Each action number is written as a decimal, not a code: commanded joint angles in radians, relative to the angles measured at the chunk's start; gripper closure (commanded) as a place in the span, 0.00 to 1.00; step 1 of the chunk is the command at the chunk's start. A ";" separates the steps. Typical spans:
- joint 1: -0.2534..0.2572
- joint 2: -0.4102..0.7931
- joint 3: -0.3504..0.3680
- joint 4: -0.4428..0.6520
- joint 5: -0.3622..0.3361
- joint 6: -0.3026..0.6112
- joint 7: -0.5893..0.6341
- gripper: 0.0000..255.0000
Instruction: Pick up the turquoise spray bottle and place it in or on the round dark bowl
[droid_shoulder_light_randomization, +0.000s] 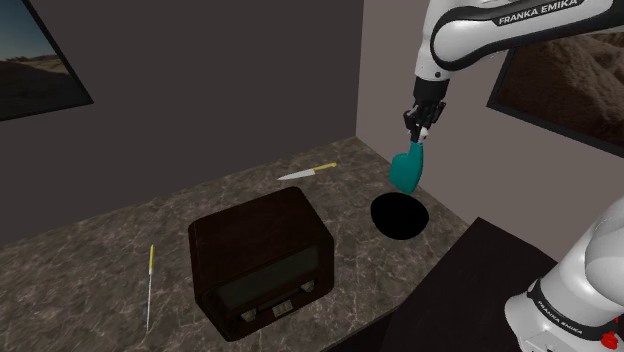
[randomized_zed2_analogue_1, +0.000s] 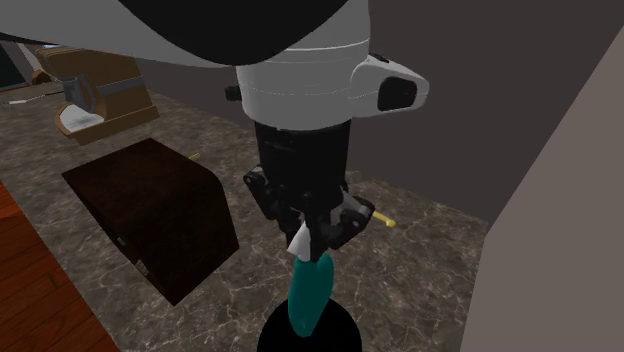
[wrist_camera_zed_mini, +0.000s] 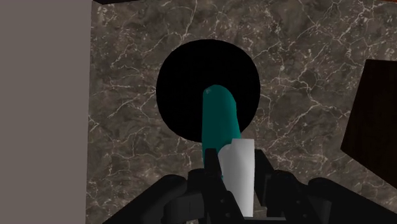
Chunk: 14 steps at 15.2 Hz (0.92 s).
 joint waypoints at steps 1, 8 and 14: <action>-0.001 0.007 -0.001 -0.017 0.000 0.024 -0.001 1.00; -0.001 0.031 -0.004 -0.090 0.000 0.122 -0.002 1.00; -0.001 0.062 -0.006 -0.145 0.000 0.208 -0.003 1.00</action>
